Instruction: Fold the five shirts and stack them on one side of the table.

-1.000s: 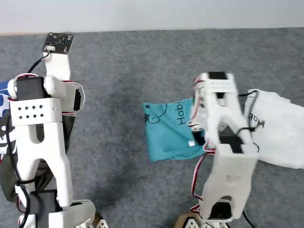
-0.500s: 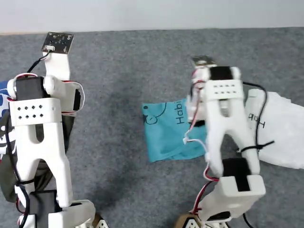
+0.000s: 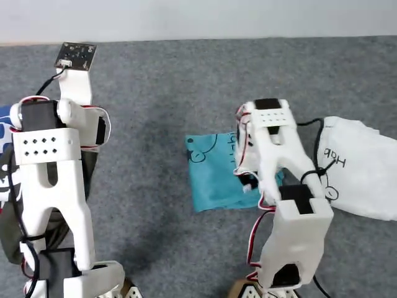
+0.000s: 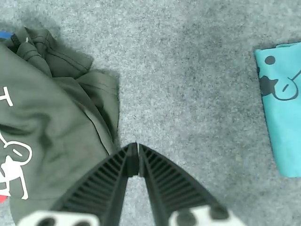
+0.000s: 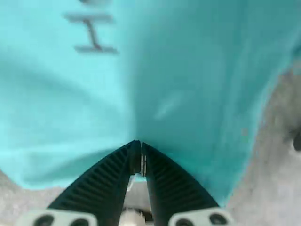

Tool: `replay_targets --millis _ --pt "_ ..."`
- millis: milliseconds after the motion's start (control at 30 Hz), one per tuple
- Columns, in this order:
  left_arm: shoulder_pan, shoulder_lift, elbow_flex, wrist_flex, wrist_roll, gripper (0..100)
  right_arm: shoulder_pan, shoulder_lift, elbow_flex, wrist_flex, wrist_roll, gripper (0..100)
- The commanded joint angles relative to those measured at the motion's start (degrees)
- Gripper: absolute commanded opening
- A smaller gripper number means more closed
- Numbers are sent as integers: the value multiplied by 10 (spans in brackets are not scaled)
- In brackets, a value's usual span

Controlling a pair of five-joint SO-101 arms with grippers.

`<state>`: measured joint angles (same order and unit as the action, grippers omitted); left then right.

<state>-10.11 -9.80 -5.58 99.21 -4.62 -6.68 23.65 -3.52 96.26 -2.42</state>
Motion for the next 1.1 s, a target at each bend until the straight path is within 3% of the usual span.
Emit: replay_targets --millis 0,233,367,667,1067 --pt "1 -22 -2 13 -5 4 54 -25 -4 39 -4 9" --pt "1 -22 -2 13 -5 4 133 0 4 52 54 9" --pt "1 -22 -2 13 -5 4 130 -44 2 63 62 9" --pt "1 -22 -2 13 -5 4 -73 -182 5 43 59 9" --pt "1 -22 -2 13 -5 4 -276 -11 5 -88 -65 9"
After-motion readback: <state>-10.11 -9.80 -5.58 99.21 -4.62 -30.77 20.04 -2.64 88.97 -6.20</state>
